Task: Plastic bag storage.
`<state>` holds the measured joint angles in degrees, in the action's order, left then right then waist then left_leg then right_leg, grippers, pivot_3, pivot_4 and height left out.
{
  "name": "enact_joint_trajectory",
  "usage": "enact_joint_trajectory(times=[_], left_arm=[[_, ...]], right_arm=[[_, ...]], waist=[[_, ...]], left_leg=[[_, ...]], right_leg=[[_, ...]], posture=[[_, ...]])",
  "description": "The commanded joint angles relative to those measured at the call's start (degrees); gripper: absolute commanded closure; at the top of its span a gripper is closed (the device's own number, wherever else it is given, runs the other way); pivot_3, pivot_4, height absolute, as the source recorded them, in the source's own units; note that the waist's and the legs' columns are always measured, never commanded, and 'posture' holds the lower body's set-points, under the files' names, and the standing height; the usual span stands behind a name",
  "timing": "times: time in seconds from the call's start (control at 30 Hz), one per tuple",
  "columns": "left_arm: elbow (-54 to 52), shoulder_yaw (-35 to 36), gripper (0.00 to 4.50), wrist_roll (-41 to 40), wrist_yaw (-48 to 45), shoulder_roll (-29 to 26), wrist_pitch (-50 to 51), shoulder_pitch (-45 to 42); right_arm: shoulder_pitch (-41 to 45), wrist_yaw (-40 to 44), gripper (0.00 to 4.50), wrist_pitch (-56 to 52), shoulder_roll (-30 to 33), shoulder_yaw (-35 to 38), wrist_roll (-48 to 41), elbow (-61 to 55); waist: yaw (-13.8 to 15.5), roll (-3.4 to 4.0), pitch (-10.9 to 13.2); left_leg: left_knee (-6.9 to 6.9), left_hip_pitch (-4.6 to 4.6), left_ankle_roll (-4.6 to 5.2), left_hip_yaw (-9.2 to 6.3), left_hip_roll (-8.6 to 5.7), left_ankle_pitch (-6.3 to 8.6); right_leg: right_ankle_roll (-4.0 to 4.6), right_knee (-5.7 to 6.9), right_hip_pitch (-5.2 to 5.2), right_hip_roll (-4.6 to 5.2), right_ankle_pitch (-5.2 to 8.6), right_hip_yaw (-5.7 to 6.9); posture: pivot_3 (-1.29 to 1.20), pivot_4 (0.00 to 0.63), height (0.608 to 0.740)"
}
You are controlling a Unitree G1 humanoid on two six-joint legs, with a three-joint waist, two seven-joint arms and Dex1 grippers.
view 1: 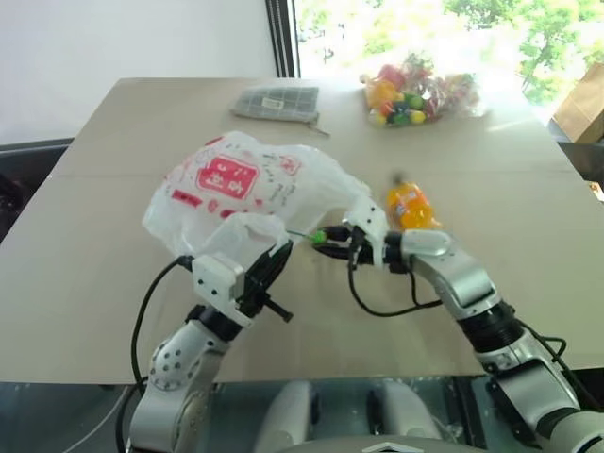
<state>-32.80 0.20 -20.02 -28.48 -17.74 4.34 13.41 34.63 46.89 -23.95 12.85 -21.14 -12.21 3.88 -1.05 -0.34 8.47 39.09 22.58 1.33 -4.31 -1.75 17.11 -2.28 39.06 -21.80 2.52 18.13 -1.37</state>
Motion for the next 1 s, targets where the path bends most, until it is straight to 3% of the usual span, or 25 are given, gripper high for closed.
enact_joint_trajectory(times=[0.03,0.17,0.33,0.5,0.77,1.0], left_arm=[[-2.3,-1.7,4.50,1.0,-0.2,0.4,-2.5,0.8],[-2.1,-2.2,4.50,1.6,-0.3,0.4,-3.5,1.1],[-2.3,-2.7,4.50,2.2,-0.2,0.4,-4.7,1.3],[-2.2,-2.9,4.50,2.1,0.2,0.7,-5.4,1.4],[-0.5,-1.4,4.50,0.6,1.0,1.7,-4.8,-1.0],[1.1,-1.4,4.50,0.3,-0.3,1.3,-6.0,0.4]], right_arm=[[5.4,-3.1,3.77,3.3,-6.5,-0.7,2.2,5.9],[9.6,-6.9,3.77,5.8,-12.2,-0.6,5.5,14.0],[14.3,-19.0,3.77,6.2,-20.5,9.8,2.2,21.8],[13.8,-19.6,3.77,6.7,-20.9,12.0,1.9,21.1],[8.7,-14.5,0.04,5.5,-17.2,11.1,1.2,14.4],[6.2,-12.8,0.04,5.2,-14.1,9.0,3.3,11.6]], waist=[[-0.3,0.02,0.0],[-0.6,0.04,0.0],[-0.8,0.06,0.0],[-1.1,0.08,0.0],[-1.3,0.09,0.0],[-1.3,0.09,0.1]], left_leg=[[0.00,0.00,-0.01,0.01,0.00,0.00],[-0.02,0.00,-0.03,0.00,0.00,-0.02],[-0.01,-0.01,-0.04,-0.01,-0.05,-0.02],[-0.03,0.00,-0.05,-0.02,-0.07,-0.03],[-0.06,0.00,-0.06,0.01,-0.04,-0.04],[-0.06,-0.01,-0.07,0.02,-0.03,-0.04]], right_leg=[[0.00,0.02,-0.02,-0.02,0.00,-0.02],[0.00,0.03,-0.03,-0.02,0.00,0.00],[0.00,0.05,-0.04,0.01,0.00,0.02],[0.00,0.03,-0.06,0.02,0.00,0.02],[0.01,0.13,-0.08,-0.01,0.00,-0.03],[0.01,0.17,-0.11,-0.03,0.00,-0.05]], posture=[[0.00,0.150,0.740],[0.00,0.150,0.740],[0.00,0.150,0.740],[0.00,0.150,0.740],[0.00,0.150,0.740],[0.00,0.150,0.740]])
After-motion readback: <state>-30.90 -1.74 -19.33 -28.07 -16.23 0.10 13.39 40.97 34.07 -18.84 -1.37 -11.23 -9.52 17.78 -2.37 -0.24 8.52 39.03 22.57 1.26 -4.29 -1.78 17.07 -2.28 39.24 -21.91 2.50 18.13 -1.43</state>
